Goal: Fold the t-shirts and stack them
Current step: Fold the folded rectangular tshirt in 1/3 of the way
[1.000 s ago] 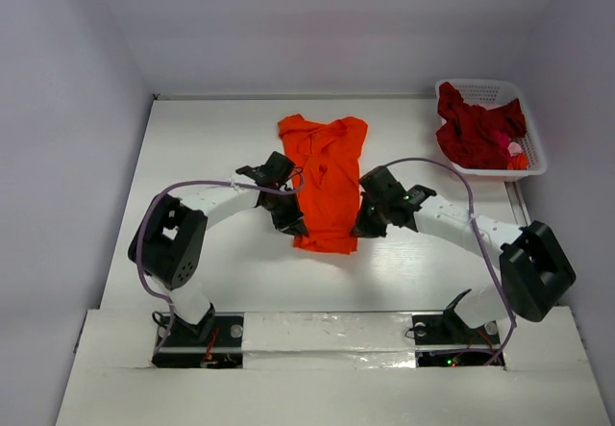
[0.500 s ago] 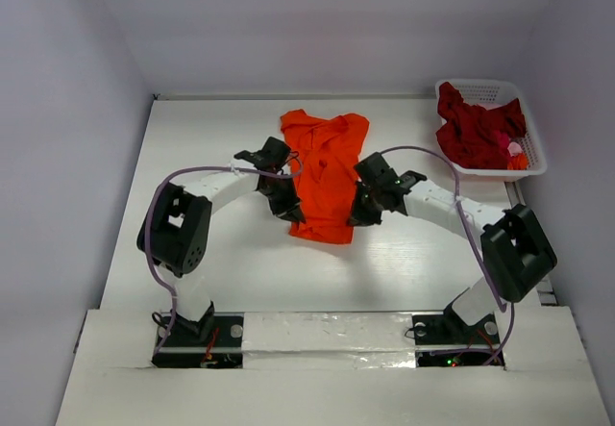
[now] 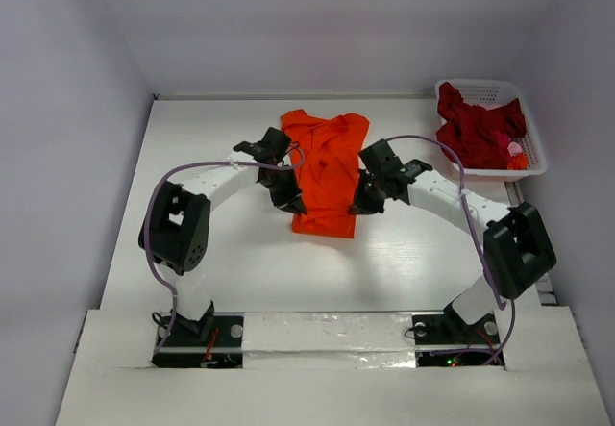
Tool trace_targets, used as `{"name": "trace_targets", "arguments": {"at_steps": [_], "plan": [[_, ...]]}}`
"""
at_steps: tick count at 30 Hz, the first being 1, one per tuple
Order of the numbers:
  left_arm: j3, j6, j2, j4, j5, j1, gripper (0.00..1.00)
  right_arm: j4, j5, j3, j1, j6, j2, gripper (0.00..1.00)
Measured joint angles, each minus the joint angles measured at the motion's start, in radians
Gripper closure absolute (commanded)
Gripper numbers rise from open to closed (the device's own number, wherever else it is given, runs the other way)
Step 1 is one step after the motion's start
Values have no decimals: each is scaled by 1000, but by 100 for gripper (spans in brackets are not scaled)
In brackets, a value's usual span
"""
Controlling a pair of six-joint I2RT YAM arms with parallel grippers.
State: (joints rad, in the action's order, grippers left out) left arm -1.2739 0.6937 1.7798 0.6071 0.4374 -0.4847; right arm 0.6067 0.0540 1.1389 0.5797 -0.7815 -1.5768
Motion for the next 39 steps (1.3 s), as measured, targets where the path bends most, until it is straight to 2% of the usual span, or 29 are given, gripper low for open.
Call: {"name": "trace_targets", "arguments": {"at_steps": [7,20,32,39], "plan": [[-81,-21,61,19,0,18,100,4,1,31,-18,13,-66,100],[-127,-41,124,28,8,35,100,5,14,106,-56,51,-141,100],[-264,-63,149,89,11,48,100,6,21,151,-83,76,-181,100],[-271,-73,206,89,11,56,100,6,26,176,-95,84,-207,100]]}}
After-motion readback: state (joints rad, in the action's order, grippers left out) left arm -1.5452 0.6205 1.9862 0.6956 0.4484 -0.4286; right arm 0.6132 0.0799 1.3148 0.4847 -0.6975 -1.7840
